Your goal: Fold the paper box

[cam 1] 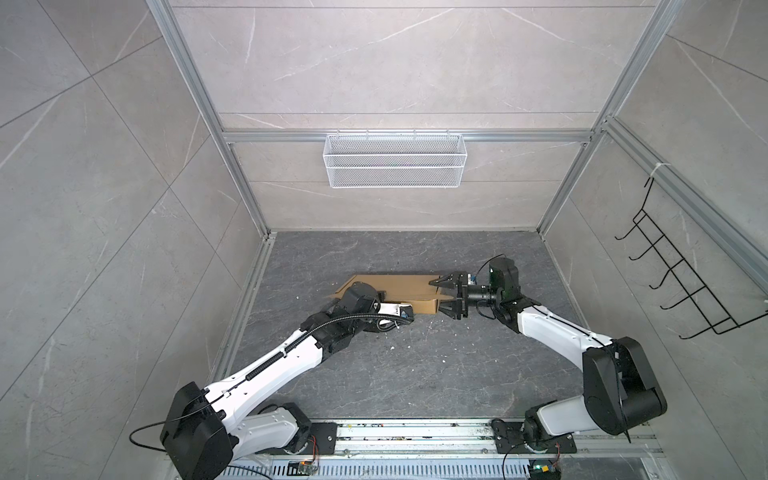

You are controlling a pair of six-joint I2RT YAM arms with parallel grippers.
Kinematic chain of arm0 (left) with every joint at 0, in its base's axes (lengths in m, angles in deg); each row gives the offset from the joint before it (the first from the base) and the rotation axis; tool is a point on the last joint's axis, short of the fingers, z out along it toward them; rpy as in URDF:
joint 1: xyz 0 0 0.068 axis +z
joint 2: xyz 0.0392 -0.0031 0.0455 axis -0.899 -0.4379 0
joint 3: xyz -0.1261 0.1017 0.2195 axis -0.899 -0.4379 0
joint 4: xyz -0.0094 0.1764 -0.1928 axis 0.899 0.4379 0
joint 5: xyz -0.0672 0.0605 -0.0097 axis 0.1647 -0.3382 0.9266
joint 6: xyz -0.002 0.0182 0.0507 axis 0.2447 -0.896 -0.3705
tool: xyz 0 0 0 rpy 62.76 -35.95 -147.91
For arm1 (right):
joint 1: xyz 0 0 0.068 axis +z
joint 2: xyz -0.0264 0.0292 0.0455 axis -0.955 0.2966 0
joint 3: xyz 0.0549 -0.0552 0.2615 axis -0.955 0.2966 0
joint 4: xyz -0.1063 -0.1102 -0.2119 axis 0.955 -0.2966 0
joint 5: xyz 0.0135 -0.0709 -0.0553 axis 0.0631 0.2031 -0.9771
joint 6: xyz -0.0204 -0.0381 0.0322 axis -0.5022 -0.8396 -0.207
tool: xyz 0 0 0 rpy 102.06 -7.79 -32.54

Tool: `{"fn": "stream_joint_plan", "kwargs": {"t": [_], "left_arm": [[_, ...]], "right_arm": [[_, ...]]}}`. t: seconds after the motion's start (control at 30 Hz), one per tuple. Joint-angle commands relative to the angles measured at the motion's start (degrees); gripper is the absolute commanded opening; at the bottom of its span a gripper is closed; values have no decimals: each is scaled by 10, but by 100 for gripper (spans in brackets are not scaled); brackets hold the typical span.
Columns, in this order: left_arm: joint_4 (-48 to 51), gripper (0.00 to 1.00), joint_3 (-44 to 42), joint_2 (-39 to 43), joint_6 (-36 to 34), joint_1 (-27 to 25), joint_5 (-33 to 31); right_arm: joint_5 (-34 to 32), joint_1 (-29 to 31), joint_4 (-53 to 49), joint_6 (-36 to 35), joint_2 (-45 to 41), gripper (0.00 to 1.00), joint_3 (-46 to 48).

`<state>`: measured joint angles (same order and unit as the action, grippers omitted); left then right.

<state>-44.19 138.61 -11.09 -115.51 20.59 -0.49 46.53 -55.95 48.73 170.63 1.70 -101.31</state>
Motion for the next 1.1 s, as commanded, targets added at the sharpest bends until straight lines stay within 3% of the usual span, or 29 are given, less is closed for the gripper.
{"fn": "stream_joint_plan", "kwargs": {"t": [0.0,0.27,0.4,0.5,0.63,0.7,0.87,1.07], "left_arm": [[79,44,30,12,16,3,-10],[209,43,70,29,86,3,12],[265,43,84,25,123,3,28],[295,43,91,12,139,3,47],[318,43,110,-17,146,7,60],[329,43,119,-29,148,18,79],[361,43,154,-72,152,50,127],[394,43,206,-127,147,64,161]], "right_arm": [[4,-15,4,-23,-22,77,6],[3,-74,0,-66,-29,81,26],[4,-101,-40,-138,-32,81,24],[-5,-116,-115,-267,-41,79,9],[-111,-116,-311,-530,-80,79,-18],[-144,-116,-308,-586,-107,80,10],[-150,-104,-165,-644,-191,82,109],[-200,-3,-191,-853,-256,85,130]]}}
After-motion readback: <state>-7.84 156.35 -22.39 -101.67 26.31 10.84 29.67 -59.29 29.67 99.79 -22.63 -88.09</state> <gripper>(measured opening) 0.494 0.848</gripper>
